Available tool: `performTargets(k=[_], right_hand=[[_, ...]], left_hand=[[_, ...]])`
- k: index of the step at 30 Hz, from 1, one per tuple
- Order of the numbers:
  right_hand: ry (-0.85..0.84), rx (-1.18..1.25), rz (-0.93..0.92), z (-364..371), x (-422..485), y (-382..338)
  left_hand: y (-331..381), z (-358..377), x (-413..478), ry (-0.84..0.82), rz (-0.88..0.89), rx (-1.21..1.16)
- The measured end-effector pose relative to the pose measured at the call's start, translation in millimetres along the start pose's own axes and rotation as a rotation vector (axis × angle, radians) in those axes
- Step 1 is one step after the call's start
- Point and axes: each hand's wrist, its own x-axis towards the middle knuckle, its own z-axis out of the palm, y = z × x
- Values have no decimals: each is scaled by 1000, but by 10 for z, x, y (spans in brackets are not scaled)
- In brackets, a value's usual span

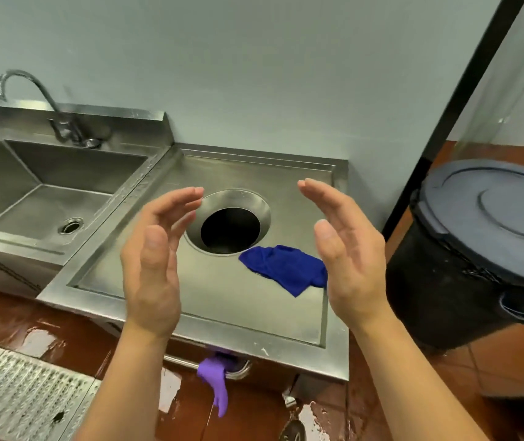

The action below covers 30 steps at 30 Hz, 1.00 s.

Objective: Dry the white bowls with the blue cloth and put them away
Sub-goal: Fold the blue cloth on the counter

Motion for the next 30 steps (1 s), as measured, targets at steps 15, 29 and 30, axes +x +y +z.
performTargets(k=[15,29,30], right_hand=[[188,-391,508,-3,467,2072],[-179,-799,919,214,-262,3458],[-160,-807,919,221,-284,3459]], left_hand=[[-2203,260,857,-333,-458,434],[-3799,544,549,-951,-574,815],[-3810,514,521,-954,-585,801]])
